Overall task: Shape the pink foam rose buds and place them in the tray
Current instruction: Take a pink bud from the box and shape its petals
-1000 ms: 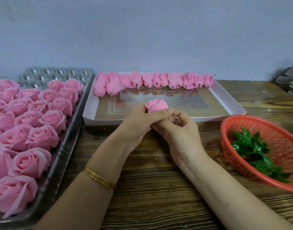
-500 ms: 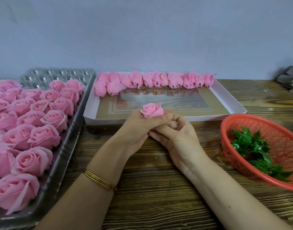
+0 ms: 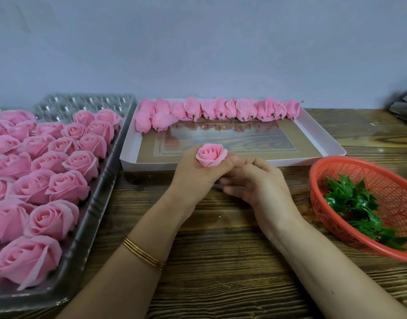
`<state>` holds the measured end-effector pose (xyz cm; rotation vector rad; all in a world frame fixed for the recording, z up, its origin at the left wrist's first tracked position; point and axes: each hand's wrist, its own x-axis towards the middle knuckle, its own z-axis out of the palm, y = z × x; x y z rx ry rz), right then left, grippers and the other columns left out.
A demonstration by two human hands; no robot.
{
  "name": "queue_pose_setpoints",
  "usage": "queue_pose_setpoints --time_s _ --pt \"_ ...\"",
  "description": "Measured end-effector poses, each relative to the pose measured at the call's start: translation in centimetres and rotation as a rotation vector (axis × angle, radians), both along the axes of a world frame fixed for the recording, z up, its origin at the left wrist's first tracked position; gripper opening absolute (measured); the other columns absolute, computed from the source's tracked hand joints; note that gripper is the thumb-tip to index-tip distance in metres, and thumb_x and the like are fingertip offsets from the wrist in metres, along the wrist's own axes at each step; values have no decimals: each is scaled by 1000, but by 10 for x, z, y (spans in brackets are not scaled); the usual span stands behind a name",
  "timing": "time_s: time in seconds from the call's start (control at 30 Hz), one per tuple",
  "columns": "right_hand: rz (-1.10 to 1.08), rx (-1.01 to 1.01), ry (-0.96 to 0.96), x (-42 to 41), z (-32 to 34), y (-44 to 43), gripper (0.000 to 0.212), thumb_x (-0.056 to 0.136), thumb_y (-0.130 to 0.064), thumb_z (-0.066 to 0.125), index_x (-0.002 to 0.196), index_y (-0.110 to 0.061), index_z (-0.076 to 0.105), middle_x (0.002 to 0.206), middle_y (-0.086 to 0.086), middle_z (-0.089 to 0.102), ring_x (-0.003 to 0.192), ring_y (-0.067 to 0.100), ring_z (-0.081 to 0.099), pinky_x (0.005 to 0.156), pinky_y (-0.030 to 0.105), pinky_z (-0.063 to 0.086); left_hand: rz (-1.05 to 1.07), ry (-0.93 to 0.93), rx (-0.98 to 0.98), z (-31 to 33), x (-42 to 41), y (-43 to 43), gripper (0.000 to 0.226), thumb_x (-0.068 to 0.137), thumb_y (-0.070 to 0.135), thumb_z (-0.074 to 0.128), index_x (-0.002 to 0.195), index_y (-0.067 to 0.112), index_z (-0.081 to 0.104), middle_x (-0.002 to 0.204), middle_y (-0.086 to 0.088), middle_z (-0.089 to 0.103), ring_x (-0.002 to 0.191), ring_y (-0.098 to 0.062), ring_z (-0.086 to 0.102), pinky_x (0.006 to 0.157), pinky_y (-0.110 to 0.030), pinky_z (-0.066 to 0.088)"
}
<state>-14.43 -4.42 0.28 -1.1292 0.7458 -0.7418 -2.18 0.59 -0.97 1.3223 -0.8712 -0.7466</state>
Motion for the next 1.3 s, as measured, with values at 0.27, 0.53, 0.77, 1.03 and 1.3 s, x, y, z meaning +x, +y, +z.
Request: queue_pose_setpoints --time_s 0.27,0.53,0.77,1.03,1.3 --pt "-158 -177 64 0 -1 -1 21 81 -18 74 97 -7 65 85 5 60 77 15 56 71 30 47 68 -455 16 1 -5 -2 18 81 14 77 74 21 62 72 2 63 69 -11 59 67 -31 52" --pt "-141 -177 114 3 -3 1 28 74 -23 81 94 -16 64 88 5 60 76 14 55 62 22 47 7 -479 65 -4 -5 -6 17 76 24 74 69 21 59 68 10 57 66 -6 54 69 -33 47" --pt "-146 -152 111 3 -1 1 25 74 -15 80 94 -13 64 88 6 57 70 12 53 51 17 45 41 -484 -4 -4 -7 -1 15 74 14 79 78 14 65 71 4 62 71 -17 59 66 -32 48" --pt "-124 -145 95 2 -2 2 30 77 -9 76 103 1 66 102 24 67 84 19 61 68 22 52 36 -555 15 -3 -11 -1 11 73 13 71 80 7 66 72 4 63 68 -9 57 62 -16 44" --pt "-110 30 -23 4 -4 1 23 93 -13 49 92 2 66 78 9 64 66 15 61 60 28 45 114 -403 4 -1 -13 -2 36 76 12 79 60 24 50 56 11 52 58 -8 49 58 -27 43"
